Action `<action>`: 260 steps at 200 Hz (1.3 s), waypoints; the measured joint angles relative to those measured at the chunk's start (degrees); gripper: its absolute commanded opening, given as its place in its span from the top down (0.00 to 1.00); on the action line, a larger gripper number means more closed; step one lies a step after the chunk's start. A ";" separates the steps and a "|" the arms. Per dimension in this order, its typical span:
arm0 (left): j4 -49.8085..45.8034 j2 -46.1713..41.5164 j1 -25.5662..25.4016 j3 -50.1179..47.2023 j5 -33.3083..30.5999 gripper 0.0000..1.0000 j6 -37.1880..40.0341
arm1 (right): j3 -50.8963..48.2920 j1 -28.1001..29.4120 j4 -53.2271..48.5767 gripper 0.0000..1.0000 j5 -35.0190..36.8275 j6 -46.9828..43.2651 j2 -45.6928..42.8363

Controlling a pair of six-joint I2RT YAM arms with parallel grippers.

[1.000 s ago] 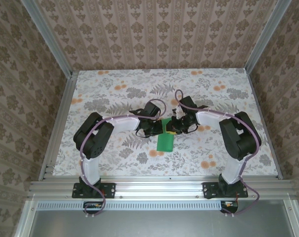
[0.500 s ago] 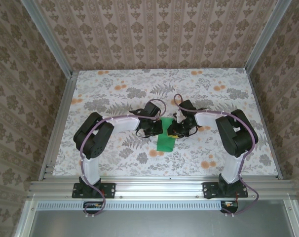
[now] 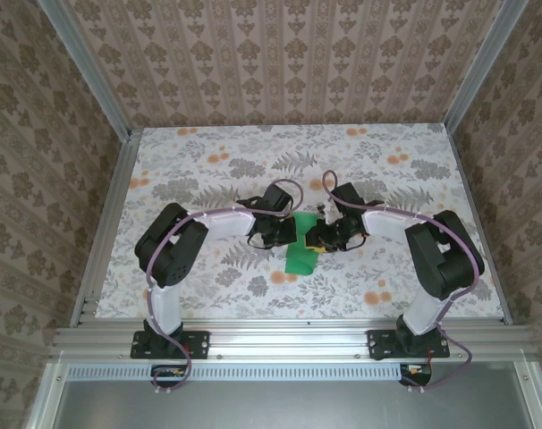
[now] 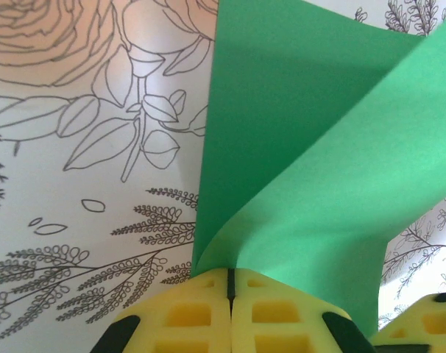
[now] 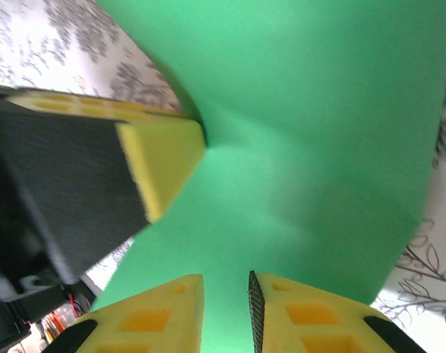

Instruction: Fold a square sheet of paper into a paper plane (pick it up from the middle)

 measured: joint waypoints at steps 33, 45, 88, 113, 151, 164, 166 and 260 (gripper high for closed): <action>-0.09 0.02 -0.28 0.07 -0.22 0.94 0.17 | -2.75 0.11 0.68 0.75 -0.04 0.13 1.64; -0.11 0.04 -0.26 0.09 -0.22 0.94 0.24 | -2.69 0.11 0.66 0.75 0.00 -0.13 1.64; -0.13 0.04 -0.26 0.09 -0.24 0.94 0.39 | -2.69 0.13 0.31 0.74 0.24 -0.31 0.92; -0.15 0.04 -0.26 0.11 -0.28 0.94 0.44 | -2.95 0.28 -0.39 0.74 -0.24 -0.07 -1.68; -0.70 0.09 -0.37 0.46 -0.52 0.94 0.83 | -4.72 1.90 1.77 0.74 -1.88 1.77 -3.78; -0.74 0.09 -0.48 0.48 -0.81 0.94 0.87 | -5.84 2.49 2.84 0.74 -2.12 2.64 -3.34; -0.74 0.09 -0.50 0.48 -0.81 0.94 0.90 | -6.01 2.54 3.02 0.74 -2.19 2.78 -3.26; -0.96 0.09 -0.55 0.59 -1.05 0.94 1.03 | -8.31 2.99 5.25 0.72 -2.78 3.69 -2.45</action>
